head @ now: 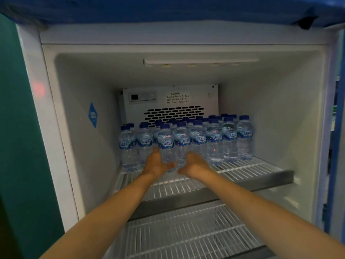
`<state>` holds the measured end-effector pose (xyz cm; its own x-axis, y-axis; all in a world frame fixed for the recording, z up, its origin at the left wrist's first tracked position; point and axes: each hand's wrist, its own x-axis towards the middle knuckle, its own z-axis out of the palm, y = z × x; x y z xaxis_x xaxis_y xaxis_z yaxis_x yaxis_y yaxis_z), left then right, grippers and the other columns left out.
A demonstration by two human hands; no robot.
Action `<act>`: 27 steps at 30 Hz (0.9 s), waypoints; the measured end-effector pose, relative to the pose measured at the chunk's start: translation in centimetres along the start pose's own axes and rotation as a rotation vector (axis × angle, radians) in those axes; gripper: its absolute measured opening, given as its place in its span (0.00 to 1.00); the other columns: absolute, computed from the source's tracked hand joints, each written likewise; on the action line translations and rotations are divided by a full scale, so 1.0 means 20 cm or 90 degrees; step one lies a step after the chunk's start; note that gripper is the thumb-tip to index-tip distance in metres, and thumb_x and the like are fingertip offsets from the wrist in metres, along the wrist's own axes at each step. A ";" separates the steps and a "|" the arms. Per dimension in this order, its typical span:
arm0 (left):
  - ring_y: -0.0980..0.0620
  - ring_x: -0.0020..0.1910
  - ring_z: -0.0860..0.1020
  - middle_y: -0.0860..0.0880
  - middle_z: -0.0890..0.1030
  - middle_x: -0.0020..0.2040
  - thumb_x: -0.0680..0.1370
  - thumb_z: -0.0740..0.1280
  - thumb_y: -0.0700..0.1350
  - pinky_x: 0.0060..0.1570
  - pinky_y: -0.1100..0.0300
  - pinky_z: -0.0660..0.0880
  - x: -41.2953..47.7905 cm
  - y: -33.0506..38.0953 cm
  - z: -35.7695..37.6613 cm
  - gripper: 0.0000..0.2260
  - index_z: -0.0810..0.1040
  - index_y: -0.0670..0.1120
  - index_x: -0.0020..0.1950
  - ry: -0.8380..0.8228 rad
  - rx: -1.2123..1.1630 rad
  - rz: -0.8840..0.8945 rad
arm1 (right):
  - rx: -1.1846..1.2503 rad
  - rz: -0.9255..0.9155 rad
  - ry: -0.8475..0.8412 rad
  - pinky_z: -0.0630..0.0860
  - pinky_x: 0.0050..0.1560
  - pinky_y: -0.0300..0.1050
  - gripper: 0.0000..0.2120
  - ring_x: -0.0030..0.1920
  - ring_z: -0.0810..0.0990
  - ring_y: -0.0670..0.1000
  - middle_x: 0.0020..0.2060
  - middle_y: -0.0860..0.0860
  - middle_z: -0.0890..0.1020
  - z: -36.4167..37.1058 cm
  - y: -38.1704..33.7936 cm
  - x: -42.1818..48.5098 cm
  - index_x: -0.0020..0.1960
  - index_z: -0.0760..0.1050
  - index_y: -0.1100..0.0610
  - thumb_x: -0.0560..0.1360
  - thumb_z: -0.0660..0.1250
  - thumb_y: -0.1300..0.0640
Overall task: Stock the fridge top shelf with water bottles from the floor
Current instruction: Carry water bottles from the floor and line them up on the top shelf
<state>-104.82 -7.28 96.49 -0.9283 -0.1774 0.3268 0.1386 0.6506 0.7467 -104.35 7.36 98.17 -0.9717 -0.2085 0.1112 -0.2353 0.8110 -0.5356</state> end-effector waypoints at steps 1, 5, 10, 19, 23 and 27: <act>0.48 0.57 0.75 0.43 0.76 0.63 0.69 0.77 0.47 0.55 0.58 0.74 0.00 -0.01 -0.01 0.33 0.64 0.40 0.68 -0.019 0.023 -0.010 | -0.052 -0.028 -0.064 0.74 0.58 0.46 0.28 0.62 0.76 0.56 0.65 0.57 0.74 -0.01 0.01 -0.05 0.71 0.64 0.61 0.76 0.68 0.50; 0.50 0.52 0.76 0.43 0.78 0.58 0.70 0.76 0.47 0.48 0.61 0.72 -0.02 -0.01 -0.02 0.25 0.70 0.40 0.60 -0.030 0.087 -0.037 | -0.182 -0.082 -0.239 0.59 0.72 0.47 0.34 0.75 0.59 0.56 0.77 0.56 0.57 -0.06 0.06 -0.14 0.78 0.52 0.60 0.80 0.54 0.40; 0.47 0.55 0.77 0.43 0.78 0.58 0.70 0.76 0.47 0.48 0.60 0.73 -0.04 0.02 0.00 0.25 0.71 0.40 0.61 -0.001 0.115 -0.064 | -0.176 -0.114 -0.219 0.62 0.70 0.47 0.36 0.74 0.62 0.57 0.76 0.57 0.59 -0.02 0.09 -0.10 0.77 0.55 0.60 0.79 0.56 0.38; 0.45 0.66 0.71 0.43 0.71 0.69 0.80 0.61 0.53 0.63 0.56 0.69 -0.21 0.09 -0.12 0.23 0.69 0.40 0.70 -0.183 0.415 -0.125 | -0.157 -0.110 -0.156 0.70 0.62 0.47 0.30 0.67 0.72 0.57 0.68 0.58 0.71 -0.03 0.09 -0.13 0.69 0.69 0.61 0.77 0.61 0.40; 0.45 0.67 0.72 0.45 0.73 0.69 0.80 0.61 0.52 0.67 0.54 0.68 -0.38 0.12 -0.27 0.20 0.73 0.43 0.68 -0.255 0.451 -0.093 | -0.108 -0.091 0.007 0.73 0.42 0.46 0.16 0.38 0.75 0.53 0.33 0.50 0.71 -0.04 0.10 -0.20 0.33 0.64 0.54 0.78 0.61 0.52; 0.47 0.57 0.78 0.46 0.81 0.58 0.78 0.64 0.45 0.55 0.60 0.72 -0.61 0.15 -0.43 0.13 0.81 0.42 0.59 -0.122 0.360 0.005 | -0.073 -0.095 0.090 0.72 0.38 0.45 0.19 0.38 0.76 0.55 0.31 0.52 0.72 0.00 0.01 -0.40 0.32 0.66 0.56 0.81 0.58 0.50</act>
<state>-90.05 -9.49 99.78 -0.9810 -0.0690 0.1814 -0.0109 0.9528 0.3033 -96.70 9.26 97.23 -0.9173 -0.2593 0.3022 -0.3702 0.8351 -0.4070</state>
